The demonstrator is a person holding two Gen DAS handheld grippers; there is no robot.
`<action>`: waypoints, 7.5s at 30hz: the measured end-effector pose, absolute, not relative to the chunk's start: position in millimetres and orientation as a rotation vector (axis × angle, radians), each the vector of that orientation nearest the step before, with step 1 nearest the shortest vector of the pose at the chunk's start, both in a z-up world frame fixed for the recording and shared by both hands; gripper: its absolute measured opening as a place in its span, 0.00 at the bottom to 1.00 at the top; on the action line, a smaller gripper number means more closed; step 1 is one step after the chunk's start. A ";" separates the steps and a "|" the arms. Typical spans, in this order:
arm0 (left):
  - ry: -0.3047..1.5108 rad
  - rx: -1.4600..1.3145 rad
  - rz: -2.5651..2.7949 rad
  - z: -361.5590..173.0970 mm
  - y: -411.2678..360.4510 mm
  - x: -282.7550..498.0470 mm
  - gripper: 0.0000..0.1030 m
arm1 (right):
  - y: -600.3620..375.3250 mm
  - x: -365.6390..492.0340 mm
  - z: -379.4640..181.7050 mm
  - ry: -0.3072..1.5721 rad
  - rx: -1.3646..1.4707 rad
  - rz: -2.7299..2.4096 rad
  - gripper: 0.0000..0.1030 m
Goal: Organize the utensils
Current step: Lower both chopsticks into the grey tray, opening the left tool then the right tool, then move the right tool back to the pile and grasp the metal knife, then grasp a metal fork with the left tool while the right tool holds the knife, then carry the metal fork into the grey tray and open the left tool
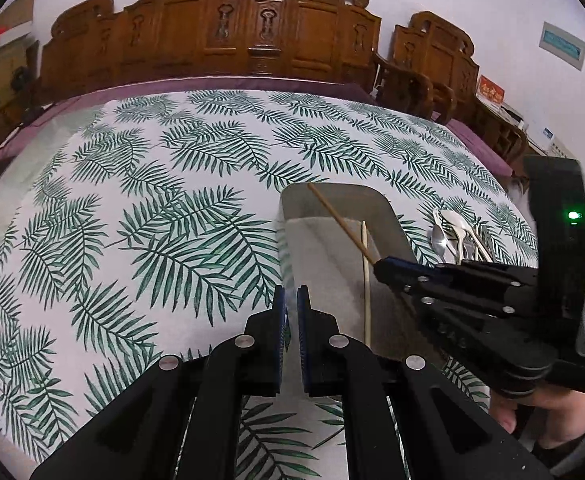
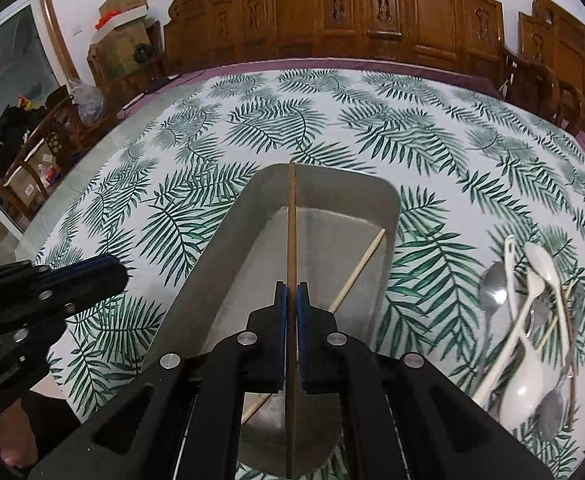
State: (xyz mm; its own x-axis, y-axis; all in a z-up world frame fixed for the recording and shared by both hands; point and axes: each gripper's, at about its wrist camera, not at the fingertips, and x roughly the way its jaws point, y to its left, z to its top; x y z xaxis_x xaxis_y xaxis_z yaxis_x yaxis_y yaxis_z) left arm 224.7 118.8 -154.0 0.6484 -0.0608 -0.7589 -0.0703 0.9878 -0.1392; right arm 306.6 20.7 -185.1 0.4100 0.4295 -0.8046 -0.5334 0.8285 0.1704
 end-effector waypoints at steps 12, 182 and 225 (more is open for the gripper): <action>0.838 -0.157 -0.037 -146.9 107.6 220.8 0.05 | -8.4 303.8 -168.8 0.906 -0.097 0.650 0.06; 1.051 -0.037 -0.076 -175.9 51.0 283.5 0.07 | -153.8 311.6 -133.1 0.920 -0.017 0.628 0.02; 0.970 -0.135 0.010 -131.4 132.4 207.2 0.14 | 18.4 320.9 -174.7 1.023 -0.138 0.763 0.02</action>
State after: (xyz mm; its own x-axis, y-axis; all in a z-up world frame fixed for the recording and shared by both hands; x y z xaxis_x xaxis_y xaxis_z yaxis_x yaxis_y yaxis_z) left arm 207.2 132.4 -131.4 0.5657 -0.0514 -0.8230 -0.0691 0.9916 -0.1094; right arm 320.9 18.4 -174.7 0.2917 0.5088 -0.8100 -0.6313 0.7386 0.2366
